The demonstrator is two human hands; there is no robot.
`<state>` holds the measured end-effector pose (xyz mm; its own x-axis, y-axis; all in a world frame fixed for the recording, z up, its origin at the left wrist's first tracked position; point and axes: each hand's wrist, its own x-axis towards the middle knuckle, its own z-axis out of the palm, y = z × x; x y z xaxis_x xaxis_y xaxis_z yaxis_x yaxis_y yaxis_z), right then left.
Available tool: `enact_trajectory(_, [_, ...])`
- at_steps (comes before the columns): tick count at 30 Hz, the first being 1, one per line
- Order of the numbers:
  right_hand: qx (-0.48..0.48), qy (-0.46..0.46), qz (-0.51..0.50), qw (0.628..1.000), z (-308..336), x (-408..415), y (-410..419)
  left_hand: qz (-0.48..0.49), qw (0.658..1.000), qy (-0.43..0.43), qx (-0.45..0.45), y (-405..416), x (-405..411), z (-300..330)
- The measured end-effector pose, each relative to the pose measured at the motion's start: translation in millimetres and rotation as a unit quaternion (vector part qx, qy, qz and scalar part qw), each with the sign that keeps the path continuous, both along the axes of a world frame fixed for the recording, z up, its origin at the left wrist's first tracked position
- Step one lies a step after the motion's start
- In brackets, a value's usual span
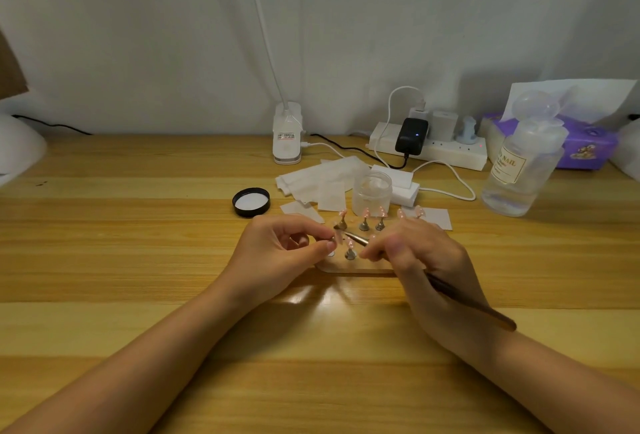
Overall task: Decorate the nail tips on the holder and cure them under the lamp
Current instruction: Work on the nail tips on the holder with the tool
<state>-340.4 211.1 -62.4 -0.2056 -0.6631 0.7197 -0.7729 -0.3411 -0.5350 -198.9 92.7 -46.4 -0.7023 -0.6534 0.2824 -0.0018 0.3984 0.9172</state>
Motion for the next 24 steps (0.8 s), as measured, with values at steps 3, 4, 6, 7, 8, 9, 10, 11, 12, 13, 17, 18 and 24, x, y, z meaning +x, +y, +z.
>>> enact_trajectory(3, [-0.014,0.001,0.004,1.0,-1.5,-0.4,2.0,0.001,1.0,0.002,0.004,0.2,0.0,-0.2])
enact_trajectory(4, [-0.023,-0.009,0.009,1.0,-2.2,-0.3,2.9,-0.001,1.0,0.002,0.002,0.4,0.2,0.0])
enact_trajectory(6, [-0.039,-0.03,0.016,0.999,-2.3,-0.3,3.5,-0.003,1.0,-0.001,-0.002,0.9,0.5,0.6])
enact_trajectory(7, [-0.04,-0.037,0.015,0.998,-1.6,-0.4,3.0,-0.003,1.0,-0.001,-0.003,0.8,0.5,0.8])
enact_trajectory(8, [-0.034,-0.036,0.009,0.999,-0.8,-0.4,1.9,-0.003,1.0,-0.002,-0.004,0.8,0.4,0.9])
enact_trajectory(9, [-0.022,-0.028,0.002,0.999,-0.4,-0.4,0.7,-0.003,1.0,-0.003,-0.005,0.7,0.4,1.0])
enact_trajectory(10, [-0.009,-0.016,-0.004,1.0,-0.1,-0.1,-0.3,-0.002,1.0,-0.003,-0.006,0.7,0.4,0.9])
enact_trajectory(11, [0.0,-0.007,-0.007,1.0,-0.2,-0.1,-0.6,0.0,1.0,-0.004,-0.007,0.6,0.3,0.7])
enact_trajectory(12, [0.002,-0.004,-0.007,1.0,-0.6,-0.1,-0.4,0.001,1.0,-0.004,-0.008,0.7,0.3,0.8])
enact_trajectory(13, [-0.002,-0.008,-0.003,1.0,-1.0,-0.2,0.2,0.0,1.0,-0.003,-0.007,0.7,0.3,0.8])
enact_trajectory(17, [-0.027,-0.052,0.026,0.998,-1.3,0.7,3.5,-0.009,1.0,-0.003,-0.007,0.8,0.0,0.3])
enact_trajectory(18, [-0.033,-0.058,0.024,0.998,-0.5,0.8,3.7,-0.009,1.0,-0.005,-0.007,0.4,0.0,-0.1])
enact_trajectory(24, [-0.004,-0.041,0.005,0.999,1.0,0.3,1.5,-0.007,1.0,-0.009,-0.015,-1.0,-0.5,-1.6])
